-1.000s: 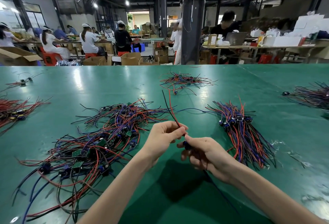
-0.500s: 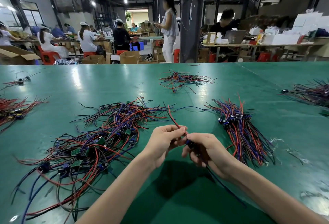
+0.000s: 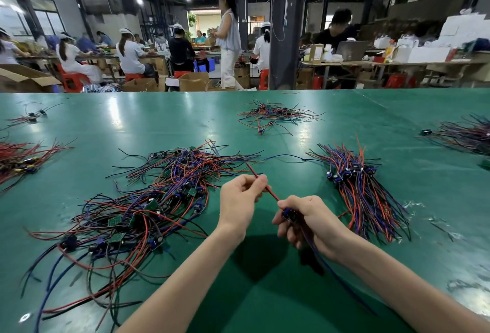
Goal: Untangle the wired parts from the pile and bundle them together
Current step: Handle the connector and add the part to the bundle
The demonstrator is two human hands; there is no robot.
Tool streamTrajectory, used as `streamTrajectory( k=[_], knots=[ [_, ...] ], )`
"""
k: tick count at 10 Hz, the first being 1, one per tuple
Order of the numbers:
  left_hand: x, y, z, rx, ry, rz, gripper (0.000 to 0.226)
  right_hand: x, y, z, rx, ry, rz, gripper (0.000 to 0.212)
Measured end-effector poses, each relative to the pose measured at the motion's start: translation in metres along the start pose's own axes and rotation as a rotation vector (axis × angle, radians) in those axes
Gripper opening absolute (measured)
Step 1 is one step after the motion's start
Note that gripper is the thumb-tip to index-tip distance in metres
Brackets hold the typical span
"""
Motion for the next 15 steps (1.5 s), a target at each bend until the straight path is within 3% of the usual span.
streamTrajectory(
  k=[2,3,4,8,12,15],
  knots=[
    [-0.001,0.023,0.021,-0.163,-0.055,0.053,0.015,-0.001,-0.007,-0.003,0.022,0.068,-0.030,0.042],
    [-0.004,0.028,0.023,-0.132,-0.190,0.249,0.016,-0.001,-0.007,-0.003,0.026,0.080,-0.036,0.043],
    [-0.005,0.028,0.023,-0.137,-0.257,0.291,0.015,0.000,-0.006,-0.004,0.026,0.081,-0.033,0.043],
    [-0.005,0.026,0.026,-0.287,0.087,-0.217,0.019,-0.002,-0.006,-0.003,0.081,0.015,-0.022,0.042],
    [-0.011,0.025,0.023,-0.135,-0.102,-0.060,0.012,-0.006,-0.006,-0.003,0.080,0.045,-0.056,0.042],
    [-0.007,0.029,0.027,-0.223,-0.128,-0.004,0.020,-0.005,-0.005,-0.002,0.095,0.056,-0.077,0.042]
  ],
)
Point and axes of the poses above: each hand's wrist, its own z-axis towards the middle knuckle, its own y-axis out of the back of the hand, x = y × z, the point moved 1 cm from there along z, towards the middle knuckle, and after that the axes turned 10 degrees about -z, right-handed, at the moved point
